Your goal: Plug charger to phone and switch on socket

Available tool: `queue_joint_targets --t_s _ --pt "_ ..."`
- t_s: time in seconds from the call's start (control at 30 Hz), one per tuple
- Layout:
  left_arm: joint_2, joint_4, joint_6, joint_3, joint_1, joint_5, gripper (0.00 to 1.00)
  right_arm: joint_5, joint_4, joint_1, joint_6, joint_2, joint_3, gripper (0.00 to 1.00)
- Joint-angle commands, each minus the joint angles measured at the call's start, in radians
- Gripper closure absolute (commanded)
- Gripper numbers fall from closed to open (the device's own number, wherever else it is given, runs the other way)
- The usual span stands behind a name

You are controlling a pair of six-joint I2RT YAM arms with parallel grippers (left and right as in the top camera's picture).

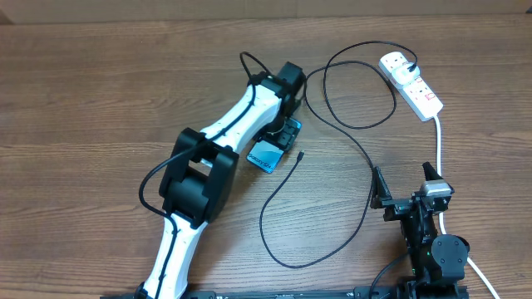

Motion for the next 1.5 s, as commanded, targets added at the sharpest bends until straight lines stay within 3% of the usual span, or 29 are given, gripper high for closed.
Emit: queue_joint_targets --t_s 0.0,0.3,0.67,1.1,1.47 --pt "0.079 -0.019 -0.064 -0.034 0.064 0.081 0.33 0.009 0.006 0.007 -0.004 -0.008 -0.010 0.00" --pt "0.079 -0.082 -0.212 0.000 0.153 0.122 0.37 0.009 0.006 0.007 -0.004 -0.008 -0.010 0.00" --pt "0.079 -0.209 -0.224 0.143 0.208 0.402 0.39 0.009 0.006 0.007 -0.004 -0.008 -0.010 0.00" --pt "0.079 -0.230 -0.230 0.153 0.216 0.562 0.39 0.009 0.006 0.007 -0.005 -0.006 -0.010 0.00" --pt "0.079 -0.231 -0.231 0.153 0.256 0.898 0.39 0.009 0.006 0.007 -0.004 -0.006 -0.010 0.00"
